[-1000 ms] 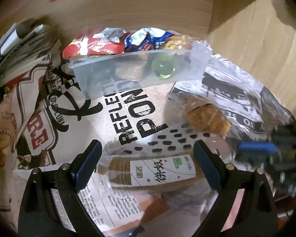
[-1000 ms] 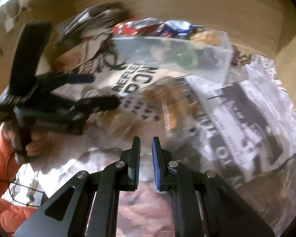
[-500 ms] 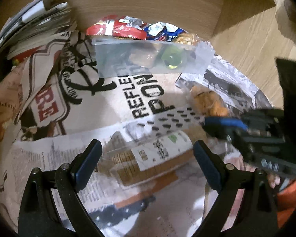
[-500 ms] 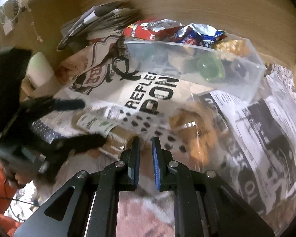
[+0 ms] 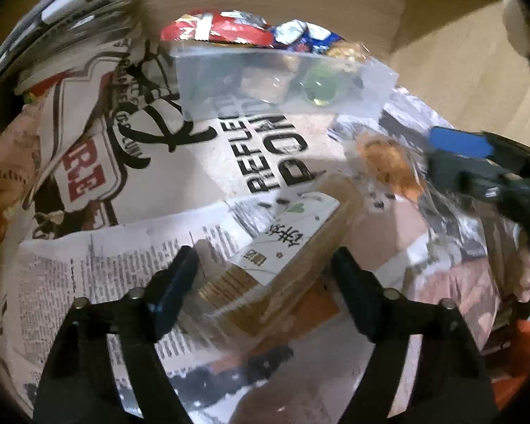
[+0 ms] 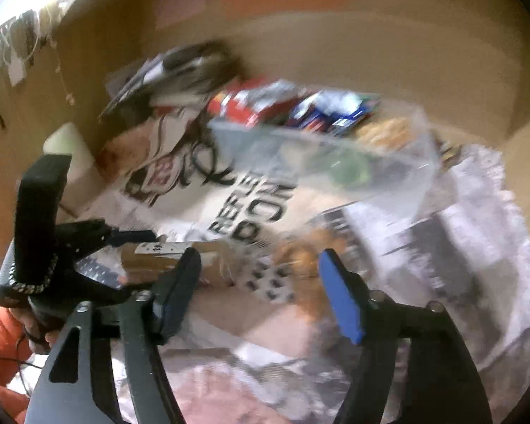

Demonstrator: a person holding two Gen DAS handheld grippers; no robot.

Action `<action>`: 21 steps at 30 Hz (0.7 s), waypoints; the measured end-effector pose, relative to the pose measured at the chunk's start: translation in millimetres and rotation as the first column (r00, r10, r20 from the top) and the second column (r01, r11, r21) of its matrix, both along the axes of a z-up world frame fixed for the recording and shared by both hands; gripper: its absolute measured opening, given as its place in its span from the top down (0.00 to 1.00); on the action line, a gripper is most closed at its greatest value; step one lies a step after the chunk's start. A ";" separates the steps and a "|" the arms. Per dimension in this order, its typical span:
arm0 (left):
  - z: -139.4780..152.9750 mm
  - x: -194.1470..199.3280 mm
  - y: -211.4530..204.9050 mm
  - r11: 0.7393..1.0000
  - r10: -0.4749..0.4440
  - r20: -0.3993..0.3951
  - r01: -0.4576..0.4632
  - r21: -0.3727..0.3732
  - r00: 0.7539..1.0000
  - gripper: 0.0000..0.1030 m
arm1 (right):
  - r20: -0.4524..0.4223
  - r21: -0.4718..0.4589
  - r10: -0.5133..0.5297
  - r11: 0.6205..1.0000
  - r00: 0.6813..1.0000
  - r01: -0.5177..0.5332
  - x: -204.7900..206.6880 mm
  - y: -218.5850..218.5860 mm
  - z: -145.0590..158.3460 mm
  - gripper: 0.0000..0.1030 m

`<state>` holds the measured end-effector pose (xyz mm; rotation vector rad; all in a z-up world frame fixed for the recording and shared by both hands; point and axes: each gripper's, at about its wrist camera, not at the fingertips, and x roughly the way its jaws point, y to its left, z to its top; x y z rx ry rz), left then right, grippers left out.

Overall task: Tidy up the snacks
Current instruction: 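Grasp the round biscuit roll with the left tool while the right tool grasps the orange cracker pack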

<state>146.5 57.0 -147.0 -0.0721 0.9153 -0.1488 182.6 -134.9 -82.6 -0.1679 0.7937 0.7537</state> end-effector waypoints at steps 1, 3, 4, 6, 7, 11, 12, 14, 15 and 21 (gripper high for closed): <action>0.9 1.5 0.1 1.000 0.010 0.000 -0.010 0.000 1.000 0.33 | 0.015 -0.006 -0.014 1.000 1.000 0.014 1.4 -5.0 3.1 0.30; 2.8 3.6 0.9 0.999 0.048 -0.003 -0.048 -0.002 0.999 0.42 | 0.028 -0.027 -0.033 0.999 0.999 0.034 6.0 -9.4 3.8 0.22; 3.7 4.5 1.6 0.998 0.059 -0.007 -0.059 -0.004 0.998 0.49 | 0.029 -0.041 -0.040 0.998 0.999 0.041 9.2 -10.1 2.0 0.21; 4.7 4.4 3.8 0.996 0.082 -0.024 -0.082 -0.029 0.996 0.57 | 0.010 -0.064 -0.034 0.997 0.999 0.035 15.7 -6.6 -4.9 0.21; 5.3 4.3 4.9 0.995 0.082 -0.033 -0.083 -0.047 0.996 0.58 | -0.006 -0.075 -0.033 0.997 0.999 0.032 20.1 -4.4 -9.7 0.21; 7.0 4.6 7.0 0.996 0.059 -0.055 -0.063 -0.070 0.997 0.58 | -0.027 -0.119 -0.057 0.991 0.998 0.053 37.8 1.0 -25.4 0.21; 8.0 5.2 7.2 0.996 0.055 -0.055 -0.059 -0.073 0.997 0.58 | -0.036 -0.120 -0.060 0.991 0.998 0.055 41.8 2.5 -27.9 0.21; 11.5 8.0 7.1 0.996 0.043 -0.050 -0.047 -0.073 0.998 0.57 | -0.044 -0.127 -0.072 0.990 0.996 0.066 48.6 6.0 -31.7 0.21; 13.1 9.7 6.9 0.997 0.039 -0.046 -0.043 -0.070 0.998 0.55 | -0.042 -0.130 -0.079 0.989 0.996 0.073 51.1 7.8 -32.8 0.21; 12.3 34.5 1.4 0.999 0.017 -0.043 -0.019 -0.046 0.999 0.45 | -0.070 -0.134 -0.101 0.987 0.992 0.091 65.0 15.7 -40.6 0.22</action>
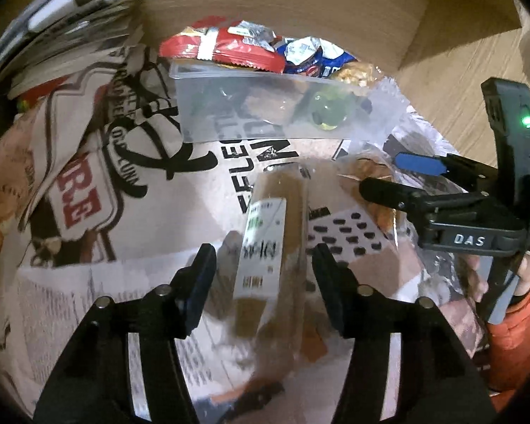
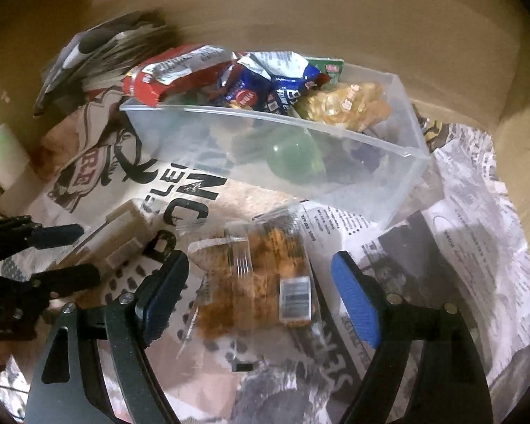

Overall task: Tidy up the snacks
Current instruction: 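Grasp the round biscuit roll with the left tool while the right tool grasps the orange cracker pack, then drop the biscuit roll into the clear box with the left tool while the right tool drops the cracker pack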

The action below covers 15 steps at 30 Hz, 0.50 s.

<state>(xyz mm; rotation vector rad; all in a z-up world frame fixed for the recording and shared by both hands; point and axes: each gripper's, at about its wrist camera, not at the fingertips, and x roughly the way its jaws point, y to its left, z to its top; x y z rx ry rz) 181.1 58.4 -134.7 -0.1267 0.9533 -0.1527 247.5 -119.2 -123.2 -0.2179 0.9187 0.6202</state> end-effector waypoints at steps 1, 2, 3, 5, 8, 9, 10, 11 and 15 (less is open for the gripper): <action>-3.2 4.6 0.0 1.000 -0.001 -0.010 0.001 0.000 1.000 0.45 | -0.009 0.006 -0.005 1.000 1.000 0.005 2.2 0.1 -1.0 0.22; -6.2 8.7 0.0 1.000 -0.001 -0.017 0.001 -0.002 1.000 0.45 | -0.015 0.012 -0.008 1.000 1.000 0.008 3.5 0.4 -1.8 0.23; -9.8 12.7 -0.2 1.000 0.000 -0.021 0.000 -0.001 1.000 0.46 | -0.017 0.017 -0.010 1.000 1.000 0.011 4.2 0.5 -2.1 0.26; -11.7 14.6 -0.1 1.000 0.000 -0.001 0.000 0.006 1.000 0.47 | -0.025 0.014 -0.007 1.000 1.000 0.007 5.2 2.0 -3.8 0.39; -12.0 14.3 -1.7 1.000 -0.010 0.012 0.010 0.002 1.000 0.64 | 0.000 0.009 -0.009 1.000 1.000 0.009 2.9 2.4 -3.2 0.44; -11.7 13.5 -1.8 1.000 -0.009 0.018 0.009 0.003 1.000 0.64 | 0.009 0.002 -0.009 1.000 1.000 0.009 1.1 3.1 -2.5 0.45; -11.4 12.9 -1.7 1.000 -0.009 0.022 0.009 0.003 1.000 0.65 | 0.017 -0.001 -0.009 1.000 1.000 0.009 0.4 4.2 -2.2 0.46; -11.7 13.2 -2.3 1.000 -0.007 0.024 0.007 0.004 1.000 0.65 | 0.024 -0.002 -0.010 1.000 1.000 0.010 -0.8 5.3 -1.4 0.46; -9.4 7.2 0.0 1.000 -0.004 0.034 0.004 -0.002 0.999 0.65 | 0.054 0.014 -0.014 1.000 0.998 0.013 -8.9 8.0 5.7 0.46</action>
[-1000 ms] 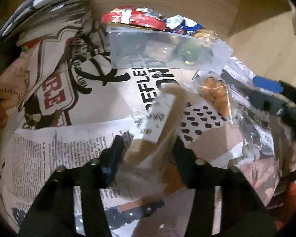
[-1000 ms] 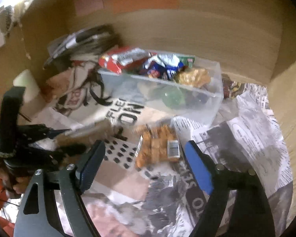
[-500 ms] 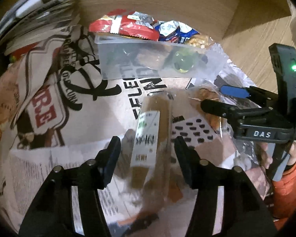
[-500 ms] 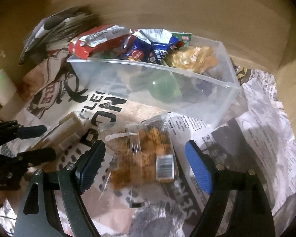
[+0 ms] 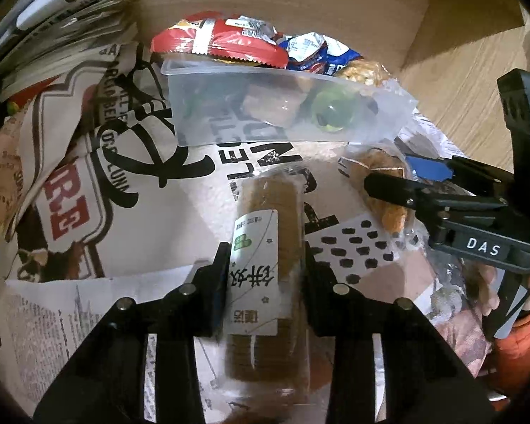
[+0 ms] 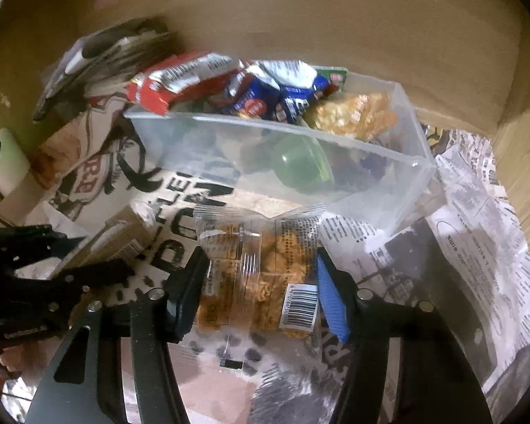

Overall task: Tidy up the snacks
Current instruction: 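Drop the biscuit roll into the clear box with the left tool while the right tool drops the cracker pack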

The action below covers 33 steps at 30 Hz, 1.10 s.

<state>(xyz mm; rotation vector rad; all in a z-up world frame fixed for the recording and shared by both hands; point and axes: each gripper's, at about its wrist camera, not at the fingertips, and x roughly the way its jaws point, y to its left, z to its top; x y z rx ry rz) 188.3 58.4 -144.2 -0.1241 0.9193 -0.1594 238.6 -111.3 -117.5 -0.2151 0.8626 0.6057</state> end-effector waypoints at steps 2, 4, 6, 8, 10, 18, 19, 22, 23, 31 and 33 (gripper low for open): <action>3.1 -5.4 1.9 1.000 0.003 0.011 -0.003 0.002 1.000 0.65 | 0.031 0.007 0.000 1.000 1.000 0.000 -6.7 1.4 7.4 0.46; 8.8 -11.4 5.7 1.000 0.009 0.028 -0.009 0.004 1.000 0.65 | 0.048 0.024 0.002 1.000 0.999 -0.003 -11.1 2.0 14.9 0.46; 15.0 -16.6 8.9 1.000 0.017 0.045 -0.017 -0.004 0.999 0.65 | 0.060 0.048 0.000 0.999 0.998 -0.003 -14.9 1.2 22.4 0.46; 22.1 -21.5 12.1 1.000 0.023 0.065 -0.023 -0.007 0.998 0.65 | 0.083 0.066 -0.006 0.998 0.997 0.001 -19.3 0.7 30.5 0.46; 30.3 -27.1 14.2 1.000 0.029 0.090 -0.029 -0.006 0.996 0.65 | 0.101 0.077 -0.009 0.997 0.995 0.002 -22.4 2.0 37.0 0.46; 65.4 -28.1 13.8 0.999 0.045 0.180 -0.041 -0.028 0.983 0.65 | 0.169 0.123 -0.036 0.992 0.985 0.015 -25.8 -0.1 64.7 0.46; 69.8 -25.3 14.3 0.999 0.048 0.190 -0.043 -0.031 0.981 0.65 | 0.177 0.128 -0.040 0.992 0.983 0.017 -24.7 -1.1 68.0 0.46; 79.9 -17.4 12.5 0.998 0.051 0.212 -0.043 -0.039 0.976 0.65 | 0.193 0.146 -0.061 0.989 0.979 0.033 -17.4 -3.5 77.0 0.46; 84.9 -14.6 12.5 0.998 0.052 0.223 -0.045 -0.039 0.973 0.65 | 0.195 0.151 -0.067 0.988 0.979 0.037 -14.8 -4.7 78.9 0.46; 105.0 9.1 6.0 0.998 0.054 0.260 -0.047 -0.032 0.964 0.65 | 0.190 0.182 -0.100 0.981 0.977 0.065 14.3 -11.1 87.8 0.46; 108.4 17.8 5.1 0.998 0.054 0.264 -0.047 -0.030 0.963 0.65 | 0.187 0.185 -0.104 0.980 0.977 0.069 22.8 -12.5 89.2 0.46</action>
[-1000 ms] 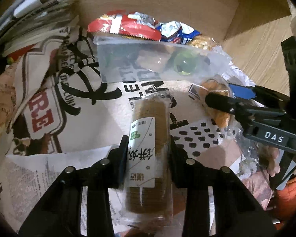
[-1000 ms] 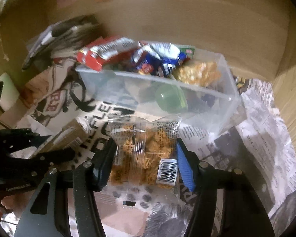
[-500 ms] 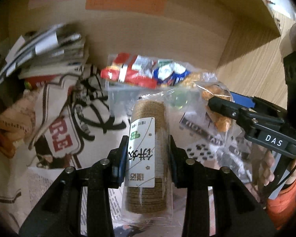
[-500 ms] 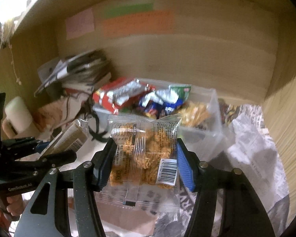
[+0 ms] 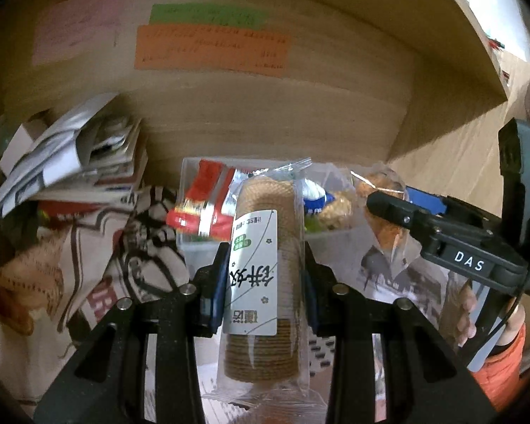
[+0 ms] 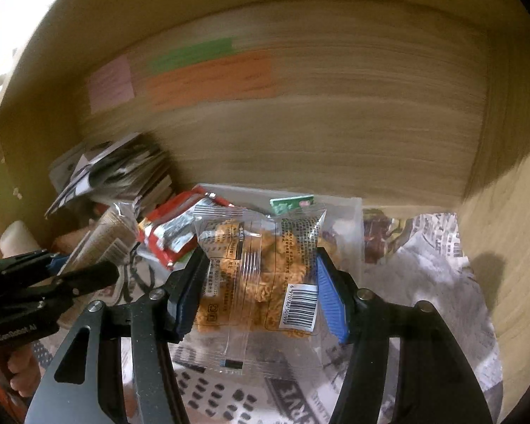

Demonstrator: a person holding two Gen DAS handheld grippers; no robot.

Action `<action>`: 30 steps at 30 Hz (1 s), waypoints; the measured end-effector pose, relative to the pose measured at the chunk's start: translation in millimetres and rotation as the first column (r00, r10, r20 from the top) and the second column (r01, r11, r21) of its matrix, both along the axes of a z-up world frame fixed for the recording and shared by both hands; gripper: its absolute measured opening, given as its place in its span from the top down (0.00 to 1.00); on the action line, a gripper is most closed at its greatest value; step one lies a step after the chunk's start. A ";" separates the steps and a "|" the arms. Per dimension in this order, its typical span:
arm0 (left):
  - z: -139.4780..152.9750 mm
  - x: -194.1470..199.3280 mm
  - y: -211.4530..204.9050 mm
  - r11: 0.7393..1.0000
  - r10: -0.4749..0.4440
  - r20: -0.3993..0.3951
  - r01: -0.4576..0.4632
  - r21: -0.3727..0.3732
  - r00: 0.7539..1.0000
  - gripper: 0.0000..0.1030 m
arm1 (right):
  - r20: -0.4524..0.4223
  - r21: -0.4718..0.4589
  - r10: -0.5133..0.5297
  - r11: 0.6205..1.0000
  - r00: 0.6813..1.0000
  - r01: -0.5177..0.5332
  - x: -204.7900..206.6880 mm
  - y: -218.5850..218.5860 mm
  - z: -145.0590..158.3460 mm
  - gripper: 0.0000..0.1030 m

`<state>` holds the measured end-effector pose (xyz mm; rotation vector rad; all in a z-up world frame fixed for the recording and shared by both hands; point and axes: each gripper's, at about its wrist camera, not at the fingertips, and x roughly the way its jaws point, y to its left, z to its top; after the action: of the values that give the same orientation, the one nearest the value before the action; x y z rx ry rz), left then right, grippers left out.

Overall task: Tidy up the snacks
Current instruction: 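Drop the biscuit roll into the clear box with the left tool while the right tool drops the cracker pack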

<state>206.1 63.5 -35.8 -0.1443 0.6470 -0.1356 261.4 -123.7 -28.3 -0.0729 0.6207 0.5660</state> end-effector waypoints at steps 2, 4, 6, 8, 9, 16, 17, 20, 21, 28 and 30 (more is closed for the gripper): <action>1.7 9.6 -0.4 1.000 -0.001 0.000 0.001 0.004 1.000 0.65 | 0.000 0.000 -0.007 1.000 1.000 0.007 7.1 -1.0 1.2 0.46; 2.4 18.3 -1.3 1.000 -0.001 -0.004 0.001 0.009 1.000 0.65 | -0.006 0.002 -0.014 1.000 1.000 0.014 15.8 -1.9 1.9 0.46; 1.6 30.3 -2.0 1.000 -0.001 -0.011 0.001 0.014 1.000 0.65 | -0.013 0.001 -0.018 1.000 1.000 0.018 25.1 -2.3 2.2 0.46; 1.1 40.3 -2.7 1.000 -0.002 -0.018 0.003 0.017 1.000 0.65 | -0.015 -0.005 -0.022 1.000 1.000 0.022 33.5 -1.4 2.6 0.46; 0.1 47.5 -3.2 1.000 -0.003 -0.024 0.003 0.018 1.000 0.65 | -0.018 -0.007 -0.021 1.000 1.000 0.020 37.2 -0.3 2.8 0.46; -4.0 88.2 -6.3 1.000 -0.002 -0.052 0.004 0.023 0.999 0.65 | -0.018 -0.039 -0.030 0.999 0.999 0.029 65.4 11.0 4.2 0.46; -4.3 93.5 -6.6 1.000 -0.002 -0.053 0.003 0.021 0.999 0.65 | -0.018 -0.043 -0.034 0.999 0.999 0.033 69.0 12.6 3.9 0.46; -7.1 111.1 -8.4 1.000 -0.001 -0.060 0.002 0.022 0.998 0.65 | -0.028 -0.060 -0.040 0.997 0.999 0.038 82.5 17.5 0.1 0.46; -8.1 115.7 -8.9 1.000 0.000 -0.064 0.002 0.021 0.998 0.65 | -0.033 -0.065 -0.042 0.997 0.999 0.040 85.6 18.8 -1.8 0.46; -22.2 130.9 -15.7 1.000 0.009 -0.084 -0.007 0.019 0.996 0.63 | -0.093 -0.101 -0.053 0.994 0.994 0.043 102.1 23.9 -24.3 0.43; -21.5 129.2 -17.4 1.000 0.016 -0.078 -0.014 0.021 0.997 0.53 | -0.092 -0.111 -0.058 0.993 0.994 0.048 101.7 23.8 -25.1 0.36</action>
<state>335.3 46.1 -57.3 -0.1349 0.7252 -0.1092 363.2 -100.0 -53.4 -0.1318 0.7440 0.4863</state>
